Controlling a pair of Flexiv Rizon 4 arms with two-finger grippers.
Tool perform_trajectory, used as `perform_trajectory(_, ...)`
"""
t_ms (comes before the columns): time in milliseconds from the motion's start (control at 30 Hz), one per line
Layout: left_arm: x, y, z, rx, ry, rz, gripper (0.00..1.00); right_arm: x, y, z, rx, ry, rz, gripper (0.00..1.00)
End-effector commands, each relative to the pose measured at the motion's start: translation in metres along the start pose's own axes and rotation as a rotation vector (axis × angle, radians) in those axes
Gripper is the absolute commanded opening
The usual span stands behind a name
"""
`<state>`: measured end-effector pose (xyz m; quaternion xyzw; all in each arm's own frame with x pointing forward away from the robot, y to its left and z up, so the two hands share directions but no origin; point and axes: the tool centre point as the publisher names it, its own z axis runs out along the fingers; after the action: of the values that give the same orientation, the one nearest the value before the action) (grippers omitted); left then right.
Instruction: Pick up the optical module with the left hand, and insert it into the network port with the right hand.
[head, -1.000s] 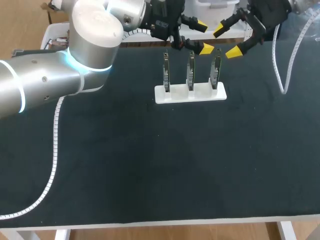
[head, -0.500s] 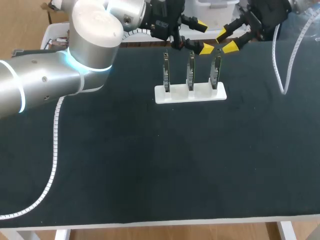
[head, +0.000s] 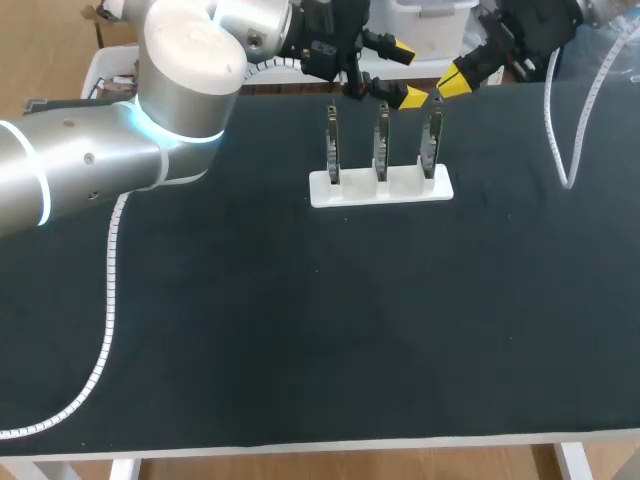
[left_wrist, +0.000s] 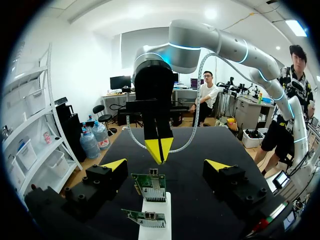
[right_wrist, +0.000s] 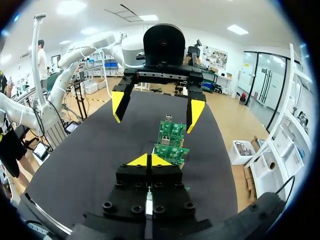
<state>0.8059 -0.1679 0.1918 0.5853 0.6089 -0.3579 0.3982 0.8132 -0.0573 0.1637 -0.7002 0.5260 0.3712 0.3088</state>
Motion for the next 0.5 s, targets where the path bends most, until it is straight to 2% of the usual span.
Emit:
perform_trajectory(33,0.0001,-0.0001,0.0,-0.001,0.001,0.001,1.0,0.001,-0.0076,-0.0024,-0.084,-0.003,0.0,0.0)
perform_trajectory(267,0.0001,-0.0001,0.0,-0.001,0.001,0.001,1.0,0.001,-0.0076,-0.0024,-0.084,-0.003,0.0,0.0)
perform_trajectory(500,0.0001,-0.0001,0.0,-0.001,0.001,0.001,1.0,0.01,-0.0068,0.0005,-0.085,-0.011,0.021,0.0)
